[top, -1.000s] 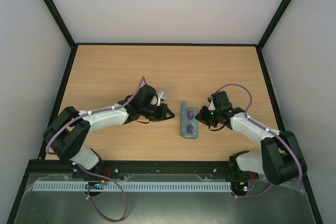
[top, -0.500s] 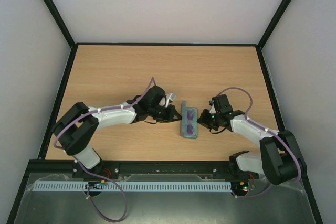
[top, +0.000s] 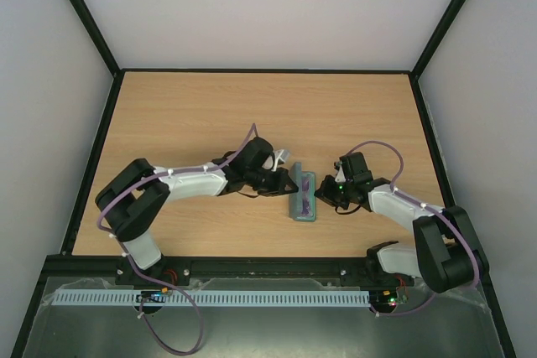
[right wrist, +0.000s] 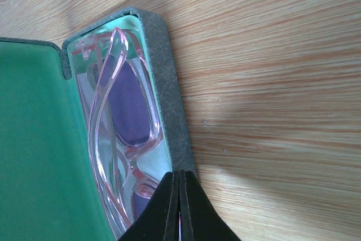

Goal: Organize the sunglasses
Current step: Close the sunglasses case at the center of the board.

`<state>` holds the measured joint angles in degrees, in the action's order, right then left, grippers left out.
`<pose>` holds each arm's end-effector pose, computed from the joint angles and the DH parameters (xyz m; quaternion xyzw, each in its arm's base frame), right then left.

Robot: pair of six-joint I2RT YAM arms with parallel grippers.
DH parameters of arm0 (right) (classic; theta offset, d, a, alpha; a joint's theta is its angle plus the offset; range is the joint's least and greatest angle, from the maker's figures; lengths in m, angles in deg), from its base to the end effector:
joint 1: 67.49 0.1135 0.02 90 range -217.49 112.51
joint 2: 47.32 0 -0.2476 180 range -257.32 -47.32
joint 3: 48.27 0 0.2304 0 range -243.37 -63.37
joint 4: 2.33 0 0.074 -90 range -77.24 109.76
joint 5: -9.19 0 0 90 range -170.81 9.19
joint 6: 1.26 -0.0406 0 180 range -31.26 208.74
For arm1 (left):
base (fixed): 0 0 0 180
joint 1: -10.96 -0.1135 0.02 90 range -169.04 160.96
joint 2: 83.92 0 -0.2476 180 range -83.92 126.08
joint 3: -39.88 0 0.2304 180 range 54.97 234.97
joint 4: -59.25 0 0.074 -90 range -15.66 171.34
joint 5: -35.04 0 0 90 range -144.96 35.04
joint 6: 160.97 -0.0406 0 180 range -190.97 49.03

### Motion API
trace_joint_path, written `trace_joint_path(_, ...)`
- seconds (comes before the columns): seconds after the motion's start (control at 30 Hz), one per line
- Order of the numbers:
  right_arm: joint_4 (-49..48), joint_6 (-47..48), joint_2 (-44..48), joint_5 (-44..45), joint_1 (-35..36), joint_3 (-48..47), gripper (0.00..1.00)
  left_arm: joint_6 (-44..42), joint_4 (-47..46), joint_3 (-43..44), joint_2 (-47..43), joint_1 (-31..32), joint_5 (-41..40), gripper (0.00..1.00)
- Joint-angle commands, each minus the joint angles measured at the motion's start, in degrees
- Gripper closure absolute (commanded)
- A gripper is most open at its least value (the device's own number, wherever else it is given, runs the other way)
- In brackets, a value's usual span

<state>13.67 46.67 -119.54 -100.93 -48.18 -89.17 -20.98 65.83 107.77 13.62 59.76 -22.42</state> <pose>0.2004 0.0850 0.1471 0.1186 0.9116 0.3228 0.2251 0.2075 -0.2702 0.1810 0.1178 0.8575 -0.4922 0.0928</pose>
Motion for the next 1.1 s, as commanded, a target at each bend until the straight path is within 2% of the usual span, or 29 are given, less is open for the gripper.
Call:
trace_joint_path(0.0,-0.8,-0.2,-1.7,-0.4,-0.1,1.5,0.99,0.6,-1.2,2.1,3.1,1.6,-0.3,0.98)
trace_joint_path(0.43,9.1,0.5,7.6,10.0,-2.5,0.2,0.98,0.7,-2.2,6.1,11.2,2.8,0.6,0.98)
trace_joint_path(0.53,10.1,0.8,10.9,11.7,-3.0,0.6,0.91,0.9,-2.9,6.0,12.4,2.8,0.7,0.98)
trace_joint_path(0.63,11.4,1.9,10.1,10.8,-3.1,-0.3,0.9,1.1,-3.3,6.1,12.8,2.8,0.7,0.98)
trace_joint_path(0.93,10.9,2.4,10.9,8.0,-3.1,-0.8,0.85,-0.7,1.8,6.7,4.7,2.1,-1.7,0.95)
trace_joint_path(1.0,11.5,2.7,11.5,7.7,-3.1,-1.4,0.82,-1.7,3.7,6.5,1.9,1.4,-3.0,0.92)
trace_joint_path(1.07,12.4,3.1,12.0,7.5,-3.1,-2.4,0.74,-2.7,5.2,5.8,-1.1,0.5,-4.4,0.88)
